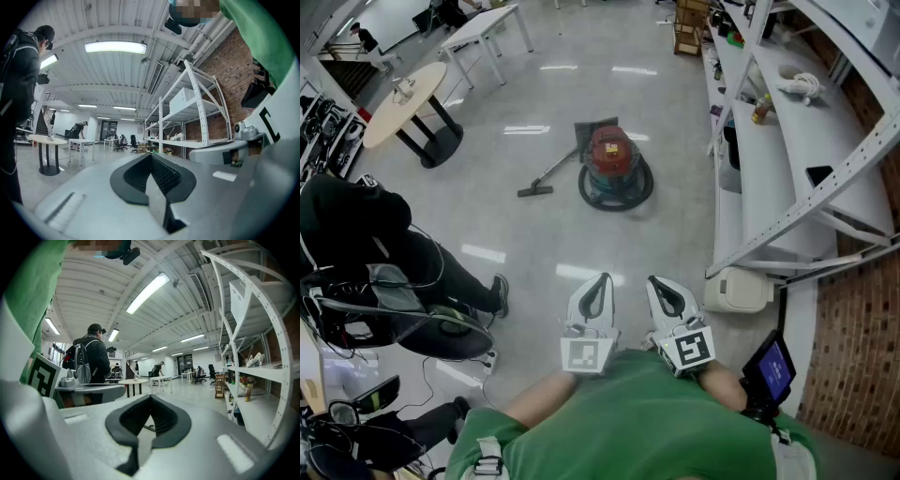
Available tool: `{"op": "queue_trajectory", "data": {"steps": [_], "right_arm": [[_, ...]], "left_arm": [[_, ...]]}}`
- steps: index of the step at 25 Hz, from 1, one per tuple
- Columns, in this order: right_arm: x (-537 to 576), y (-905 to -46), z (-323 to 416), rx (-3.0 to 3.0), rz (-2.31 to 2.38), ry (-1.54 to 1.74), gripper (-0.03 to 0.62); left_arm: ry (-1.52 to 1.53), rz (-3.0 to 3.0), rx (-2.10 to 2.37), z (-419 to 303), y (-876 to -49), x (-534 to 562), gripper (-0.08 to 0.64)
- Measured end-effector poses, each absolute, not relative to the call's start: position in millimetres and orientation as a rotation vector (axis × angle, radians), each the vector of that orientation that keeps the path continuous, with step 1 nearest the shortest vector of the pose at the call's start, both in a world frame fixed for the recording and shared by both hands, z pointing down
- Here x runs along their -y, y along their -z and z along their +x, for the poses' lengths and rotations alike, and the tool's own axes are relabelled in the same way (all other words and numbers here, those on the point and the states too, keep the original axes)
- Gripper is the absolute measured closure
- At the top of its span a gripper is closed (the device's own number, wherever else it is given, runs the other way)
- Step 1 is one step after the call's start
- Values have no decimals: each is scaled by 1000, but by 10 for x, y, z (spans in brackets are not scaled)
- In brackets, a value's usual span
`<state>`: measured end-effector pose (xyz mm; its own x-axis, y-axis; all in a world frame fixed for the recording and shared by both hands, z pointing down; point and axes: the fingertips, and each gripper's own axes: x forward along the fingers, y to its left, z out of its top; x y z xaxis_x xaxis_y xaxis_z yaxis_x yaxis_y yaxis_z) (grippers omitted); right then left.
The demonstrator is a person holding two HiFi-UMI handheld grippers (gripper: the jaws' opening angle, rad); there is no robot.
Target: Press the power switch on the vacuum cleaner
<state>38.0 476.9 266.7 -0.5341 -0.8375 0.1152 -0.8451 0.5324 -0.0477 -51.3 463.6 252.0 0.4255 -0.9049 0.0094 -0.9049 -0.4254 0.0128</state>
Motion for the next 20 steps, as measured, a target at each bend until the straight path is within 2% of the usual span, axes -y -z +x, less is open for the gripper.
{"op": "queue_trajectory", "data": {"steps": [20], "right_arm": [[-4787,-2619,459,2716,1492,-152,595]], "left_arm": [[-4,2623,1674,-472,-2547,-4640,554]]}}
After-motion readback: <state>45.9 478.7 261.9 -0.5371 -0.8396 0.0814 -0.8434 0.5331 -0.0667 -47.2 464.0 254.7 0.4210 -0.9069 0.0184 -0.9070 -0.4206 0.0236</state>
